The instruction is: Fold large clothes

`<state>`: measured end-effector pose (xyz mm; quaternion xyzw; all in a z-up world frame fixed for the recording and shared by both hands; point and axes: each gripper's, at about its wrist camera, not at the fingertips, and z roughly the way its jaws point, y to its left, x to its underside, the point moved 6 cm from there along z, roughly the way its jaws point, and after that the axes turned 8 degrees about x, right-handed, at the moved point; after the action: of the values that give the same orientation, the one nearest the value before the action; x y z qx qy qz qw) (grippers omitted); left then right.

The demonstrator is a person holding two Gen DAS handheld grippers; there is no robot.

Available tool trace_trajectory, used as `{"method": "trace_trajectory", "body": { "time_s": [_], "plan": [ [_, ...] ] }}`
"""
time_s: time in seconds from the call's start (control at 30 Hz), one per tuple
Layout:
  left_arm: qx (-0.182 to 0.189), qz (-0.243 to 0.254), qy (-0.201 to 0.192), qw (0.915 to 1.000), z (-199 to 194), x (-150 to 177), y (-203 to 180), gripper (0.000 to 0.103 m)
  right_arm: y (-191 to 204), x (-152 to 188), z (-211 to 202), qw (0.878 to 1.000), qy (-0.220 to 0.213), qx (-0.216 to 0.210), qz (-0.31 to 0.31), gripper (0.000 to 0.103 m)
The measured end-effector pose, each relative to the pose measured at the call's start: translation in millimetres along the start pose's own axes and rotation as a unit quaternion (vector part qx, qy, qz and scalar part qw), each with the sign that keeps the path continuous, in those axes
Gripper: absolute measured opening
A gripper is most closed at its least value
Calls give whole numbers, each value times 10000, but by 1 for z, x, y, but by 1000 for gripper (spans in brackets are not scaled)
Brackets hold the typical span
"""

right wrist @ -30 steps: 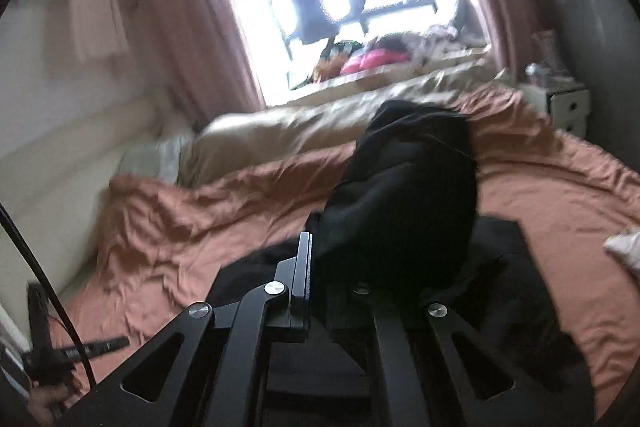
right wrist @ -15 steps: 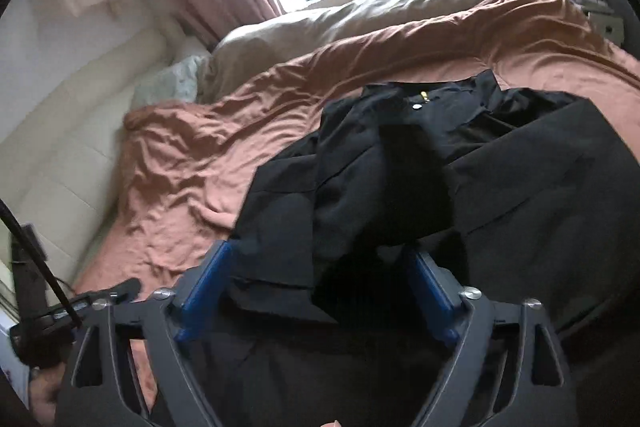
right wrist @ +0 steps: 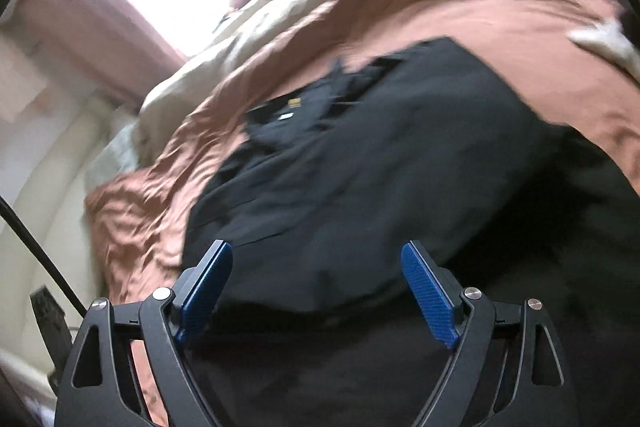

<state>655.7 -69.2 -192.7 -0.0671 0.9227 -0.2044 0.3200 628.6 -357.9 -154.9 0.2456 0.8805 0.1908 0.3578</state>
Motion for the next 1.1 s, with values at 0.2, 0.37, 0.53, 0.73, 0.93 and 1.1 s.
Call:
{"method": "trace_trajectory", "body": {
  "time_s": [0.2,0.37,0.53,0.73,0.93,1.1],
  "plan": [
    [-475,-58,507,9976,37,17,13,64,-55,-18,4,9965,-7,314,772,79],
    [-789,-115,761,9939,55,28,30,64,-83,-22,8,9894,47,172,1441,68],
    [-626,-100,798,9948,64,33,31,28,-106,-16,26,9750,138,-271,2201,41],
    [-675,439,368,9961,35,12,1,0,-124,-19,28,9613,1,-384,2729,17],
    [-759,902,126,9929,26,-23,-21,0,-141,-7,26,9555,-134,-428,2914,13],
    [-861,1070,-13,9905,31,-50,-24,0,-152,3,21,9532,-198,-392,2991,13]
  ]
}}
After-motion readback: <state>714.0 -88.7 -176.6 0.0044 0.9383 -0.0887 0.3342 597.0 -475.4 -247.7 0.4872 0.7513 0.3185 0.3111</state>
